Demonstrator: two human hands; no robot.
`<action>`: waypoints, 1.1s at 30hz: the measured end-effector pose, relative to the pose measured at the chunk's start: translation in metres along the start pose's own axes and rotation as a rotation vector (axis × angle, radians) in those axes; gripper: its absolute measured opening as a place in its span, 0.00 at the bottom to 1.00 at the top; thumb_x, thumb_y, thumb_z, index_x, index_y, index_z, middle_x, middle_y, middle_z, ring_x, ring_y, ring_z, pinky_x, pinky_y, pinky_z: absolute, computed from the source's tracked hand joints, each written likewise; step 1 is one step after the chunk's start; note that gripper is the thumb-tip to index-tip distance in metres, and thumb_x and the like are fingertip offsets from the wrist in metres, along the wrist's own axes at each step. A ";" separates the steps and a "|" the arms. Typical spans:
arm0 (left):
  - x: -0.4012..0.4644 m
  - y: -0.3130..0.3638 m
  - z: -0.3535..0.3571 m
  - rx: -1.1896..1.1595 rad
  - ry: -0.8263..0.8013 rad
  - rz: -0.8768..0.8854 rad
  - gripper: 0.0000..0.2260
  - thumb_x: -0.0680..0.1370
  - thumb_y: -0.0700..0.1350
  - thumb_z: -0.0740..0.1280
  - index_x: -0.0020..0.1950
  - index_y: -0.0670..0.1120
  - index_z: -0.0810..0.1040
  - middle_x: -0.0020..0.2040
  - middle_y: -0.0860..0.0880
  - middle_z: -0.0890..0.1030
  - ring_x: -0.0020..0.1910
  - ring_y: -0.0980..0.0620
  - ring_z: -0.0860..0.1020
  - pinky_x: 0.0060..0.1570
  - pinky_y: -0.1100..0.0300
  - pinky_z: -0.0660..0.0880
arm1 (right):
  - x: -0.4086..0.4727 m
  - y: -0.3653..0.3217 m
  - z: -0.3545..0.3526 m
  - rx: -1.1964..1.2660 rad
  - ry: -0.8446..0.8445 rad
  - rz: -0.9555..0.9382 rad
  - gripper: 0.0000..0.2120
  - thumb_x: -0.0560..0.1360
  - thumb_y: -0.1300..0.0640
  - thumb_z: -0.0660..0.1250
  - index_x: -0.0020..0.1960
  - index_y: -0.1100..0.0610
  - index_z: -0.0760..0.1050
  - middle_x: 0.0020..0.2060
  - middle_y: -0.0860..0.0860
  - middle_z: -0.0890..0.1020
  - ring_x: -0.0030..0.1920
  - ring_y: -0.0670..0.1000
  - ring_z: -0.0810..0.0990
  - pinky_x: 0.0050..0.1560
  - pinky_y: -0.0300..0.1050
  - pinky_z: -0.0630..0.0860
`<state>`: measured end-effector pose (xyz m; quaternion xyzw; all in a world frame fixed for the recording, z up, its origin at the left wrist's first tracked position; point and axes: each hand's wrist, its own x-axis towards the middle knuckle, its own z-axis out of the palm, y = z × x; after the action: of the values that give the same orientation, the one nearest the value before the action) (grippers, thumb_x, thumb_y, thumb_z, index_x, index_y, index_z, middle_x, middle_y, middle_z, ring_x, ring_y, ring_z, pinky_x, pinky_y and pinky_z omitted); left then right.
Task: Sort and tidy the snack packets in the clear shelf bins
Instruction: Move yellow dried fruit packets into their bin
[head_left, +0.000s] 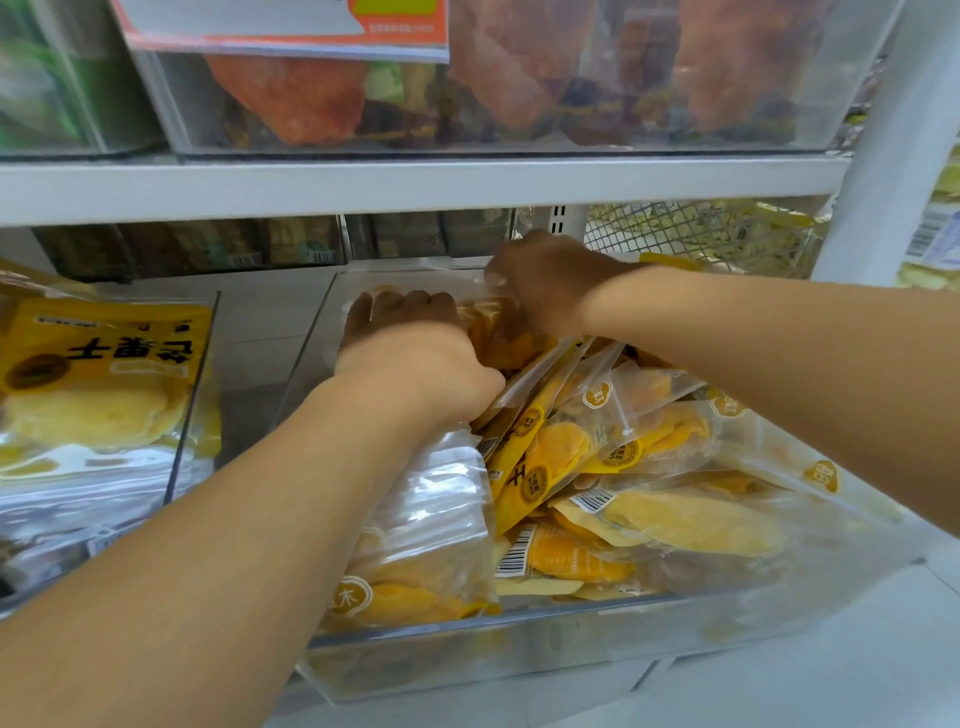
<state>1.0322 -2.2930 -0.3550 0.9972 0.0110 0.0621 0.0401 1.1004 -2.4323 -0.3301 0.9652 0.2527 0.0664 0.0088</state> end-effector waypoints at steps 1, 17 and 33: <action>0.001 -0.001 0.001 0.014 -0.015 -0.016 0.30 0.71 0.67 0.64 0.66 0.49 0.72 0.61 0.46 0.75 0.63 0.42 0.72 0.66 0.47 0.69 | 0.002 0.000 0.003 -0.059 -0.010 -0.010 0.19 0.77 0.57 0.71 0.67 0.54 0.73 0.60 0.56 0.76 0.59 0.58 0.77 0.48 0.44 0.69; -0.005 -0.007 -0.001 -0.085 -0.153 -0.068 0.43 0.78 0.65 0.62 0.82 0.50 0.42 0.82 0.44 0.40 0.81 0.43 0.39 0.78 0.44 0.39 | -0.074 0.005 -0.038 0.025 -0.071 -0.177 0.06 0.73 0.44 0.73 0.48 0.44 0.80 0.45 0.38 0.81 0.44 0.37 0.77 0.48 0.39 0.76; -0.009 0.002 -0.004 -0.313 0.114 0.235 0.09 0.76 0.58 0.71 0.50 0.56 0.78 0.48 0.54 0.80 0.47 0.52 0.78 0.48 0.53 0.79 | -0.033 0.025 -0.027 -0.155 -0.174 0.020 0.09 0.82 0.56 0.62 0.42 0.49 0.72 0.40 0.45 0.69 0.37 0.49 0.71 0.37 0.41 0.63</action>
<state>1.0227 -2.2948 -0.3521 0.9681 -0.1128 0.1238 0.1866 1.0805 -2.4701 -0.3063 0.9662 0.2356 0.0016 0.1048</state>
